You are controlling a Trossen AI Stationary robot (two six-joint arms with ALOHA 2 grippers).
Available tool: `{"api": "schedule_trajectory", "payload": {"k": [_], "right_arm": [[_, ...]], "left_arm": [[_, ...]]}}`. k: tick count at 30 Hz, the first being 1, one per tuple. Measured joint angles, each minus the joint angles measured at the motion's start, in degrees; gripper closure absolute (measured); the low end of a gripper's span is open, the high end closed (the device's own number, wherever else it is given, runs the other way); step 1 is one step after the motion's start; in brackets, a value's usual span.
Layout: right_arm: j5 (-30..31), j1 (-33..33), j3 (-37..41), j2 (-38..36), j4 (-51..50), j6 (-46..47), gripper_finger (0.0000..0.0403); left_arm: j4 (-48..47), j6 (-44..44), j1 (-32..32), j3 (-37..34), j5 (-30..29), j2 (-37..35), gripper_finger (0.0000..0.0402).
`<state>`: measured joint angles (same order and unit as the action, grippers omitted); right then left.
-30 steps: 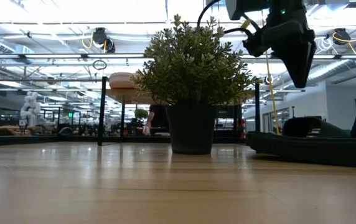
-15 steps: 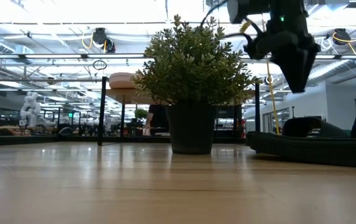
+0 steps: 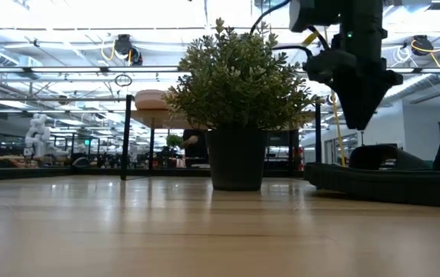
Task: Pick and place slides into the shelf
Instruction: Put the top black slipper on the shelf
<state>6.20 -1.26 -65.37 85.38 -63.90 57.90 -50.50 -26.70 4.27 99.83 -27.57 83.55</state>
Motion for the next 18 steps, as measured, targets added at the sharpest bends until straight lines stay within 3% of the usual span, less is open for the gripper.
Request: {"api": "schedule_trajectory", "payload": {"k": [8,18], "right_arm": [[2.7,0.2,3.9,-5.7,2.0,6.2,0.0296],[-0.7,-0.7,10.2,-8.9,7.4,11.9,0.0296]], "left_arm": [[-0.8,0.5,0.6,0.0,0.0,0.0,0.0227],[-0.7,0.2,1.6,0.0,0.0,0.0,0.0227]]}}
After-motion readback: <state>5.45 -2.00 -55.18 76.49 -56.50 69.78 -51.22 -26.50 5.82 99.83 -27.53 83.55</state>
